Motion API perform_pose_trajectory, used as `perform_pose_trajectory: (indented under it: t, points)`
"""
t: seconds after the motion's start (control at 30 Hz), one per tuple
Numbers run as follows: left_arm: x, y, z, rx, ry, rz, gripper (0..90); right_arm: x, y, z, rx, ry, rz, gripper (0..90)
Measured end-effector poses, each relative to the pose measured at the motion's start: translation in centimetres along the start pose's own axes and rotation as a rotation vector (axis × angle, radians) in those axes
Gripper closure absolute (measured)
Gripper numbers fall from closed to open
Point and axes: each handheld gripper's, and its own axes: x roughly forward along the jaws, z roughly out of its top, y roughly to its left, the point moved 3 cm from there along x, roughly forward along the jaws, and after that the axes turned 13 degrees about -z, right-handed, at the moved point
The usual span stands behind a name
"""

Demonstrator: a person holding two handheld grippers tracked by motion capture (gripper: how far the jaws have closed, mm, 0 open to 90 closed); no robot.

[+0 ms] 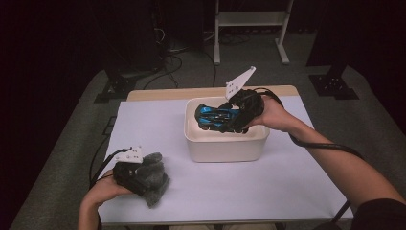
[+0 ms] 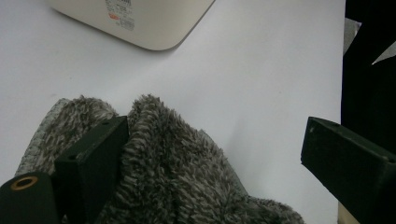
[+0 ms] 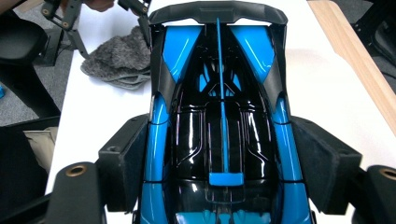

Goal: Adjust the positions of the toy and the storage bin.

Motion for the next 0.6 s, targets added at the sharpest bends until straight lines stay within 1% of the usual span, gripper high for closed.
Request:
perform_pose_trajectory:
  t: [0.13, 0.17, 0.27, 0.37, 0.47, 0.6]
  points:
    - [-0.1, 0.1, -0.1, 0.002, 0.003, 0.002, 7.6, 0.7, -0.6, -0.2, 0.003, 0.009, 0.000, 25.0]
    - [-0.1, 0.1, -0.1, 0.004, 0.005, 0.001, 7.7, 0.9, -0.8, -0.3, 0.010, 0.011, 0.004, 25.0]
    - [-0.1, 0.0, -0.1, 0.002, 0.006, -0.002, 7.7, 1.5, -1.2, -0.4, 0.005, 0.018, -0.002, 25.0]
    - [-0.1, 0.0, -0.2, 0.000, 0.005, -0.002, 7.7, 1.9, -1.6, -0.6, 0.016, 0.019, 0.000, 25.0]
    - [-0.2, -0.1, -0.1, 0.001, 0.004, -0.004, 7.7, 2.3, -1.7, -0.8, 0.014, 0.036, 0.000, 25.0]
    - [-0.2, -0.1, -0.2, 0.000, 0.005, -0.005, 7.6, 2.7, -2.1, -1.2, 0.024, 0.037, 0.003, 25.0]
